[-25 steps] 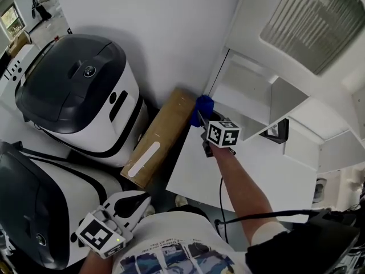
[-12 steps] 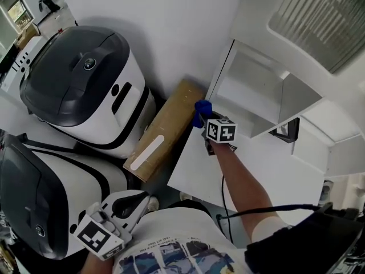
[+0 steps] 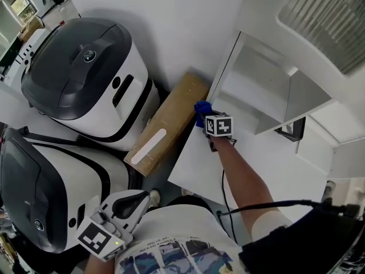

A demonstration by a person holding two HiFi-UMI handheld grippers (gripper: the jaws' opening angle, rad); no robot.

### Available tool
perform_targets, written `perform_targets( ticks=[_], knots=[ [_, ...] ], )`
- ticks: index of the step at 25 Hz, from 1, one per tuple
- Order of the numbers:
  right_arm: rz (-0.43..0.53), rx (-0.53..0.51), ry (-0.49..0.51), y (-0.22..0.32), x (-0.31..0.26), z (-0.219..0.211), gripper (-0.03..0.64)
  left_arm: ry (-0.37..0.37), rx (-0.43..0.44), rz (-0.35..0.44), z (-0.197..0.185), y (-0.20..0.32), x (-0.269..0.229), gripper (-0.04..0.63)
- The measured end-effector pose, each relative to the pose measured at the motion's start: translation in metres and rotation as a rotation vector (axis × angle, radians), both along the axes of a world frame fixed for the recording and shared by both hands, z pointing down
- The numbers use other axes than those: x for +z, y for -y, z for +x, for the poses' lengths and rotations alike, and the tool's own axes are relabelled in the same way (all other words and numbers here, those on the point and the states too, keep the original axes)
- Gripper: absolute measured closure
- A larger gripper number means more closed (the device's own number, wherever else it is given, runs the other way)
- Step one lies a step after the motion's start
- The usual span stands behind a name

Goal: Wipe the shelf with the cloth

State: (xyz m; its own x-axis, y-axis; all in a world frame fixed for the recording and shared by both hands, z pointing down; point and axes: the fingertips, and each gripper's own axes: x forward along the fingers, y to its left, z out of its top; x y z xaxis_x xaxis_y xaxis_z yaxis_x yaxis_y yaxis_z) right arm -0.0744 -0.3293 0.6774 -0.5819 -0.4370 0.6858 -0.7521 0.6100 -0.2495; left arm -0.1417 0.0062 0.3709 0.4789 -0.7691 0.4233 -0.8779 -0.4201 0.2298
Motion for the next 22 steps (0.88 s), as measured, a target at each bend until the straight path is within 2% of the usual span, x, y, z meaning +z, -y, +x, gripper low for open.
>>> perform_targets(
  ticks=[9, 22],
  knots=[
    [-0.019, -0.001, -0.119, -0.003, 0.023, 0.031, 0.517, 0.001, 0.006, -0.004, 0.005, 0.003, 0.002, 0.583],
    [-0.033, 0.08, -0.175, -0.009, 0.029, 0.112, 0.517, -0.004, 0.118, 0.01, 0.04, 0.019, 0.0, 0.583]
  ],
)
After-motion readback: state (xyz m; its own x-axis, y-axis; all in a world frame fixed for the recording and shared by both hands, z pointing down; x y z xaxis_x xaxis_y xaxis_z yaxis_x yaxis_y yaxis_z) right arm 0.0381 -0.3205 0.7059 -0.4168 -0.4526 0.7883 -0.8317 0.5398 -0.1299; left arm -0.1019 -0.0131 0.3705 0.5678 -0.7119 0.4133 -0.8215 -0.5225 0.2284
